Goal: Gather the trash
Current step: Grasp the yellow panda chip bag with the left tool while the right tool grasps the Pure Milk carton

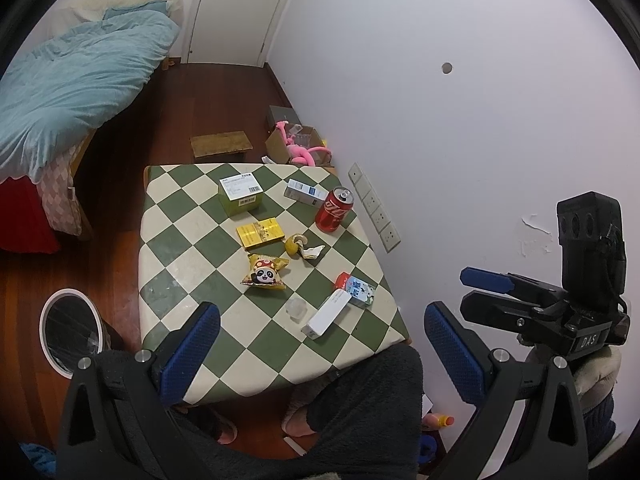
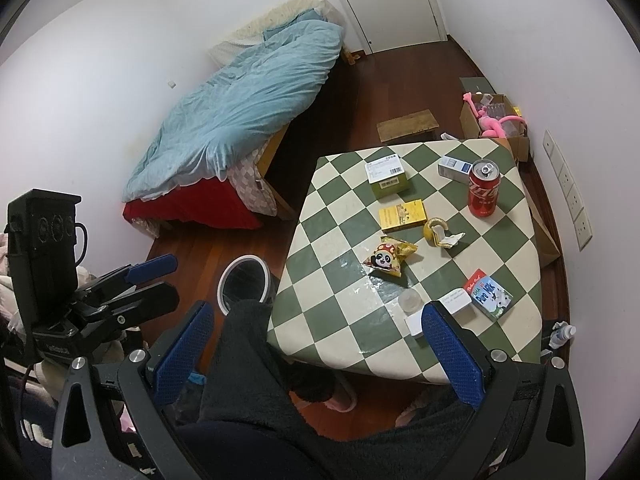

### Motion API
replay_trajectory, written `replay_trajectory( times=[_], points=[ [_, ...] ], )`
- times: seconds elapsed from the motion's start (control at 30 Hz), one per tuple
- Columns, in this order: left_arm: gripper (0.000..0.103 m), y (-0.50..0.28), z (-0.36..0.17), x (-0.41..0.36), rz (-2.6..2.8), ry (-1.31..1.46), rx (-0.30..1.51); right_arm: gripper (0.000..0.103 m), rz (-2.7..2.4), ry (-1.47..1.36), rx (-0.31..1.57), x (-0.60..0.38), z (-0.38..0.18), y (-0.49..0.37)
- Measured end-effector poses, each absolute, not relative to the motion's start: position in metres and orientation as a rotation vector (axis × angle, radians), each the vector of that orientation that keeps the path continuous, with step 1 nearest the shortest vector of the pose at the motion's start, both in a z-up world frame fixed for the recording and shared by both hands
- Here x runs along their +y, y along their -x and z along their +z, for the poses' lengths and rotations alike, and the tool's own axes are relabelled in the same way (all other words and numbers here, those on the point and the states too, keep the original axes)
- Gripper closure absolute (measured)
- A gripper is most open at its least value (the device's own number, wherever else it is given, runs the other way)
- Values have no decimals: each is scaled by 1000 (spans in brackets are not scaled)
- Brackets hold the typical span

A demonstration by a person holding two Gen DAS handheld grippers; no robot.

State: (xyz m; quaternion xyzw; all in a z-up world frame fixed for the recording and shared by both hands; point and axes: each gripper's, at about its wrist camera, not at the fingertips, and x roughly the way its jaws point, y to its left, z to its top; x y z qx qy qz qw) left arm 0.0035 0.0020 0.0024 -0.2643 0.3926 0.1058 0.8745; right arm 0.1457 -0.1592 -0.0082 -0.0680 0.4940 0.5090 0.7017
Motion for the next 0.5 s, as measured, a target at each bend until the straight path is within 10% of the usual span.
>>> replay_trajectory(
  times=[0.5],
  points=[
    [0,-69,-148,41,611,340,1040,0,681,-48,1143,-189,-97,-212]
  ],
)
